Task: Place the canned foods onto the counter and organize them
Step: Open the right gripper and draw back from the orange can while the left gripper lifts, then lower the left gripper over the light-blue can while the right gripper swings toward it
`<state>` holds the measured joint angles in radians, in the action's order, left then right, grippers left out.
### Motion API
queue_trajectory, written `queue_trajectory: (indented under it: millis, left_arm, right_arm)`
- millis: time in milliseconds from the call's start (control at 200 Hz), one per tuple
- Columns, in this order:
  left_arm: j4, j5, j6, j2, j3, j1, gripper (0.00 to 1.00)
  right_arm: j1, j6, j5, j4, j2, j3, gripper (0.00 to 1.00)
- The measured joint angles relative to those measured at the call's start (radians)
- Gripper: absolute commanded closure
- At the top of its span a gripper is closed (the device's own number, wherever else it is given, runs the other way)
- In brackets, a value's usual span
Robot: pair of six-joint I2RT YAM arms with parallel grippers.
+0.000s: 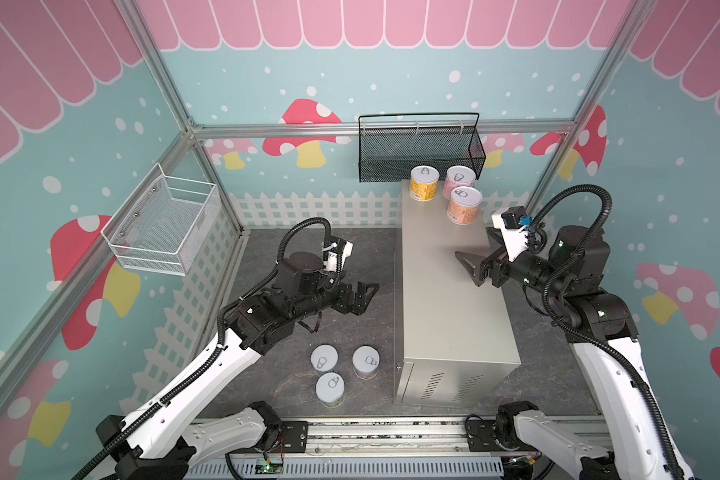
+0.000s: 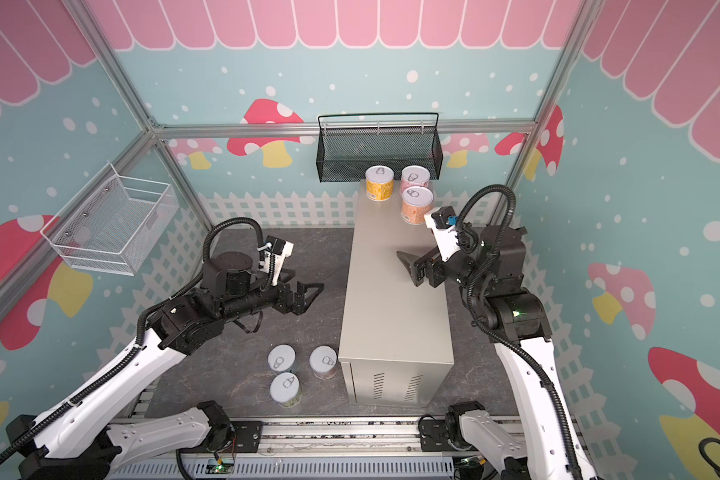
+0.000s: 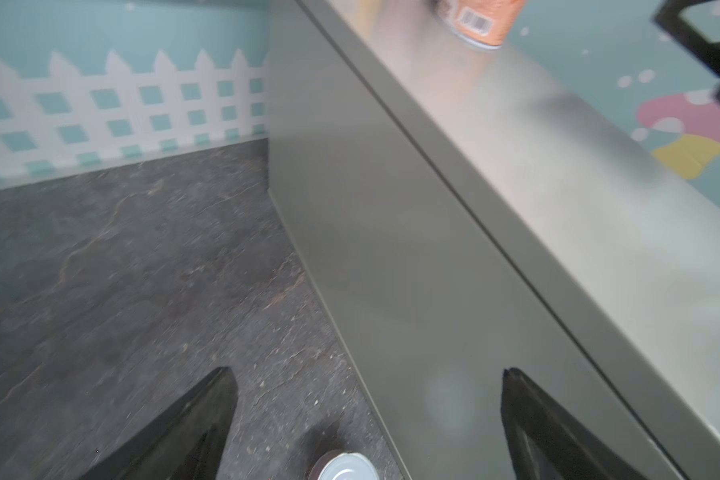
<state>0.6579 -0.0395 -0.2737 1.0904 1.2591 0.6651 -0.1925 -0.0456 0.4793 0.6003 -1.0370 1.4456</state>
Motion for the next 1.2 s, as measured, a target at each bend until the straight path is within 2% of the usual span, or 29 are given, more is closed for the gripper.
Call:
queue_trajectory:
  millis: [205, 500, 831, 1036, 1201]
  left_arm:
    - [0.163, 0.113, -0.104, 0.012, 0.021, -0.103, 0.01]
    - [0.348, 0.195, -0.219, 0.008, -0.015, -0.138, 0.01]
    - [0.428, 0.164, -0.413, -0.019, -0.234, -0.14, 0.01]
    - [0.41, 0.107, -0.486, -0.028, -0.344, -0.133, 0.01]
    - [0.369, 0.085, -0.525, -0.02, -0.405, -0.085, 0.01]
  right_arm:
    - [-0.24, -0.009, -0.064, 0.085, -0.135, 0.19, 0.01]
    - [-0.493, -0.033, -0.204, 0.217, -0.276, 0.319, 0.0]
    - [-0.785, -0.06, -0.369, 0.322, -0.402, 0.42, 0.0]
    - [-0.885, -0.063, -0.45, 0.373, -0.426, 0.434, 0.01]
    - [-0.929, -0.061, -0.496, 0.415, -0.43, 0.434, 0.01]
